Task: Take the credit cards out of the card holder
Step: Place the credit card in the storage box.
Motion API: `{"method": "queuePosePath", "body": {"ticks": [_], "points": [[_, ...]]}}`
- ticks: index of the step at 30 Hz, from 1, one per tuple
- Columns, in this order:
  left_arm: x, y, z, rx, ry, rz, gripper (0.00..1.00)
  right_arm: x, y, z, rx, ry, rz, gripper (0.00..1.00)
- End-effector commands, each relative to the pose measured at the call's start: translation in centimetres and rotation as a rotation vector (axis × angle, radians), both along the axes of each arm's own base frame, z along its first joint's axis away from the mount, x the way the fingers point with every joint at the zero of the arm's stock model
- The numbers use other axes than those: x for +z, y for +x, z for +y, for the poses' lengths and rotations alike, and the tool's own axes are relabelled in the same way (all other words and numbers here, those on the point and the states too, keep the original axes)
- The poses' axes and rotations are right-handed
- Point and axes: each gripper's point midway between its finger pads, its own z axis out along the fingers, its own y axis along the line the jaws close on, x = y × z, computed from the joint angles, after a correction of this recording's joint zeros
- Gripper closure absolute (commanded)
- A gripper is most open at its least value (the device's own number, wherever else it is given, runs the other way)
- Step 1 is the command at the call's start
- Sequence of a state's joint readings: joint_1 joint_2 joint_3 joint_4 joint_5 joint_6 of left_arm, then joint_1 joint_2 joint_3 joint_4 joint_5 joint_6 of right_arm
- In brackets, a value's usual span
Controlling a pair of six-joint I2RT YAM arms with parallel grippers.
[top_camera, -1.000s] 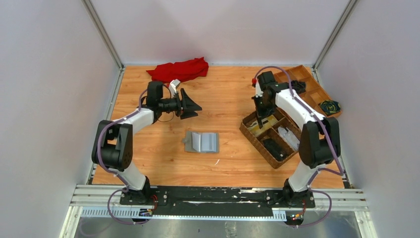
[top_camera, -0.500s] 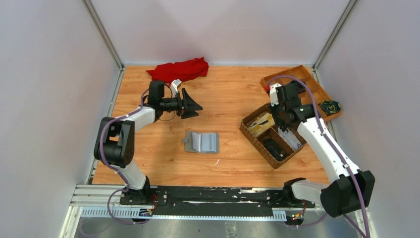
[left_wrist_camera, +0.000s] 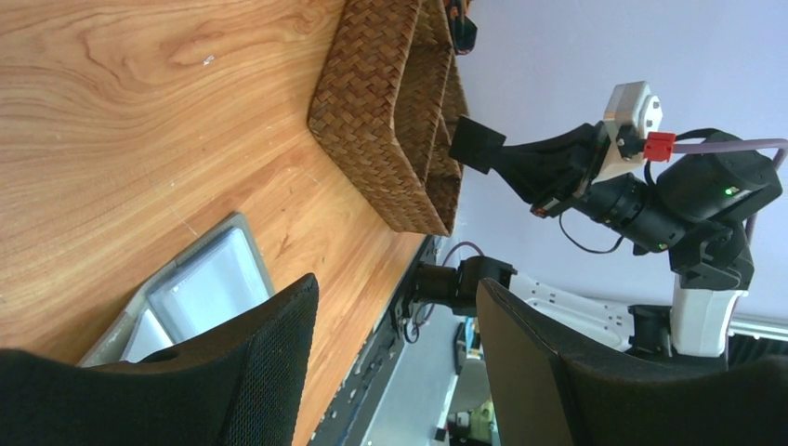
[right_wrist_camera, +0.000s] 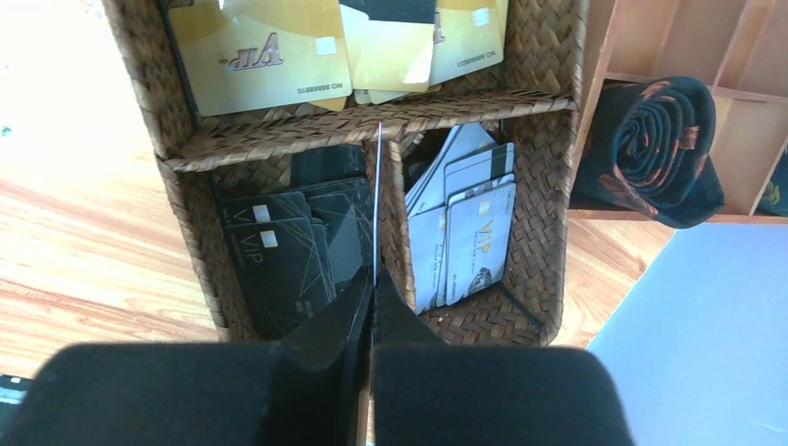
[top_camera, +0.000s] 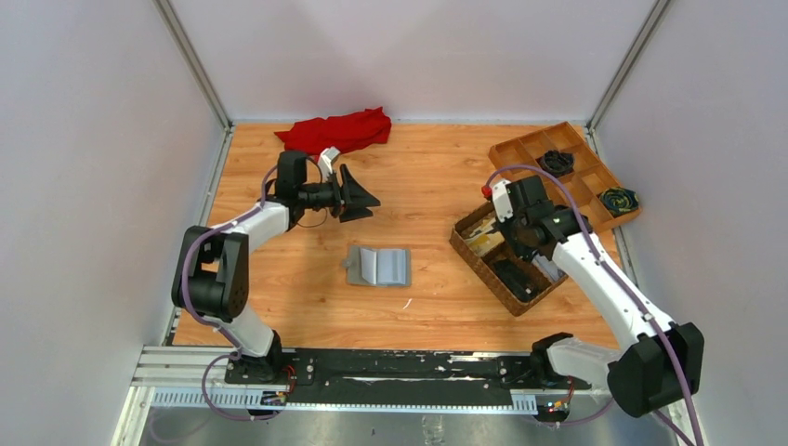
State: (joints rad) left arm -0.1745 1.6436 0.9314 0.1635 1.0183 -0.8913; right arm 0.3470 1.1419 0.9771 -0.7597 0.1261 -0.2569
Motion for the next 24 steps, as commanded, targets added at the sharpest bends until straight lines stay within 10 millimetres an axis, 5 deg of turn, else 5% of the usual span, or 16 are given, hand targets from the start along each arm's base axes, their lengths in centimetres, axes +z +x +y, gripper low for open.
{"method": "queuePosePath", "body": {"ticks": [1,7,14,24], "points": [[1.3,-1.0,0.0,0.002,-0.006,-0.029,0.34,0.2,-1.1,0.7,0.06,-0.007,0.01,1.0],[1.8,-1.7,0.2,0.013,-0.004,-0.047,0.34,1.3,-2.3,1.8,0.166,-0.018,0.027,1.0],[2.5,-2.6,0.4,0.017,-0.01,-0.065,0.34,-0.6,-3.7,0.1,0.213,-0.166,0.162,1.0],[3.1,-3.2,0.4,0.015,-0.016,-0.077,0.34,-2.6,-1.8,0.4,0.192,-0.2,0.168,1.0]]}}
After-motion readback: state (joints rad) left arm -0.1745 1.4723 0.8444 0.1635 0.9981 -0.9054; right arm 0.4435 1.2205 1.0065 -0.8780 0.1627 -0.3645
